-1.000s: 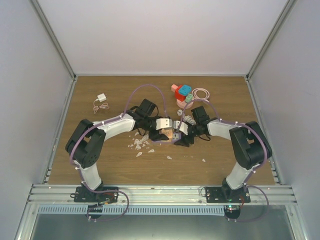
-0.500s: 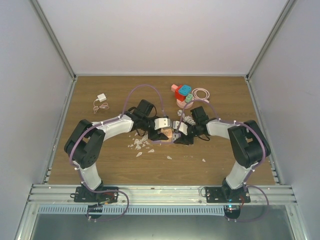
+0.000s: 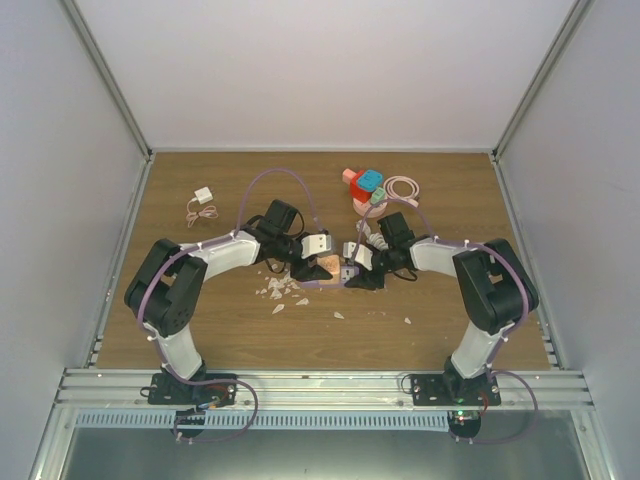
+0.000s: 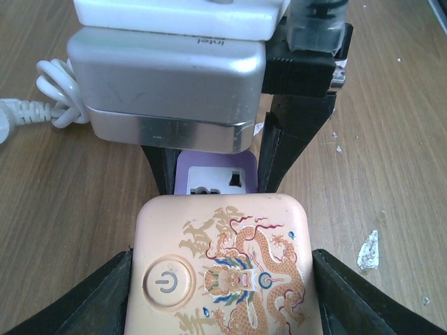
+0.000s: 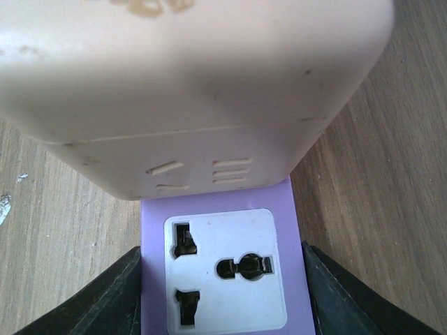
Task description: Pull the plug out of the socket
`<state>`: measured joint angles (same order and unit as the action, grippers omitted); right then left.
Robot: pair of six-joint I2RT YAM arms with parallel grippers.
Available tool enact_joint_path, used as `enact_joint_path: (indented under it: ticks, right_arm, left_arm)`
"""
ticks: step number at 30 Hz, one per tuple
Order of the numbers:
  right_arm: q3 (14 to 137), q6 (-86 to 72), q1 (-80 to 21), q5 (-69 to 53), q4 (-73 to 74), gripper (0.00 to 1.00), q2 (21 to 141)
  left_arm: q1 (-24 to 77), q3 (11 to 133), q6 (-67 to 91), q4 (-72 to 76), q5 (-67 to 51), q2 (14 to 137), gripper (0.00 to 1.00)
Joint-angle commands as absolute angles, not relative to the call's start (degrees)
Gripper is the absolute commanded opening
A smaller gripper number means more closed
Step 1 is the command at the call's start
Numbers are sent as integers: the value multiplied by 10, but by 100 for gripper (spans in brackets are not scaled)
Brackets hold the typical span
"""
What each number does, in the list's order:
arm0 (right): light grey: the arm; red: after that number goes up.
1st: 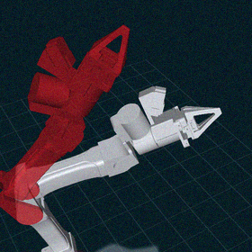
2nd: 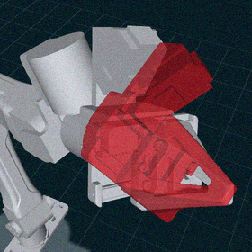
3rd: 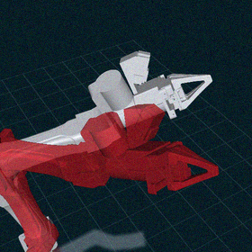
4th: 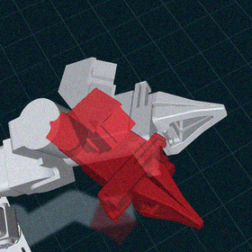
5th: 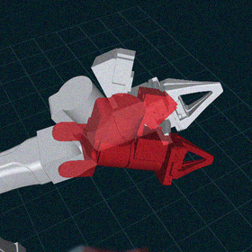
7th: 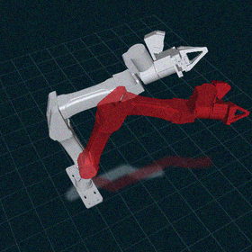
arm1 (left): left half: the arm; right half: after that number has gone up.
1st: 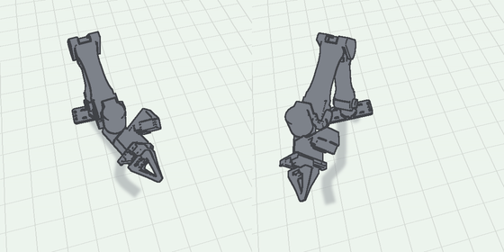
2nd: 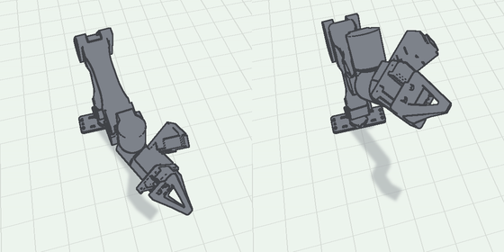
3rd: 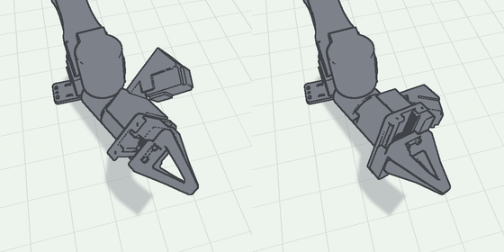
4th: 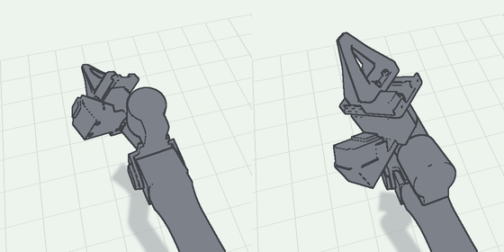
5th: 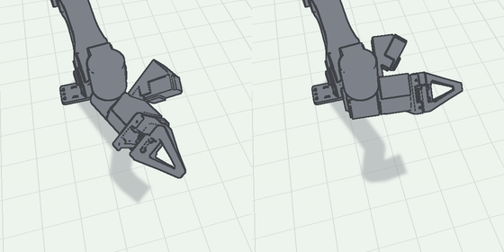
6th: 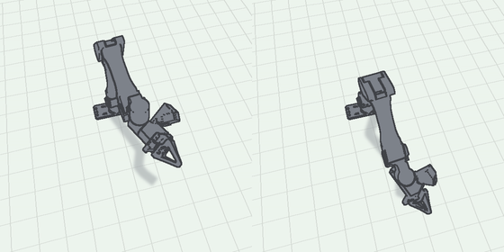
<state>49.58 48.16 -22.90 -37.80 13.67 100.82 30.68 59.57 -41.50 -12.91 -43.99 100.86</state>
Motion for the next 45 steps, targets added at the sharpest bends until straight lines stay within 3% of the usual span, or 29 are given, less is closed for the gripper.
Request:
enact_joint_path:
  ticks: [1, 15, 22, 26, 45]
  right_arm:
    - [506, 474, -235, -348, 134, 25, 1027]
    - [508, 474, -243, -334, 136, 24, 1034]
    - [508, 474, -243, -331, 135, 24, 1034]
    - [507, 474, -243, -330, 134, 24, 1034]
    - [511, 472, -243, -327, 135, 24, 1040]
  left_arm:
    - [314, 608, -429, -104, -468, 977, 29]
    - [363, 623, -457, -138, -354, 969, 26]
    - [308, 649, -433, -191, -473, 961, 25]
    - [293, 640, -444, -195, -484, 959, 24]
    - [346, 655, -462, -199, -344, 970, 22]
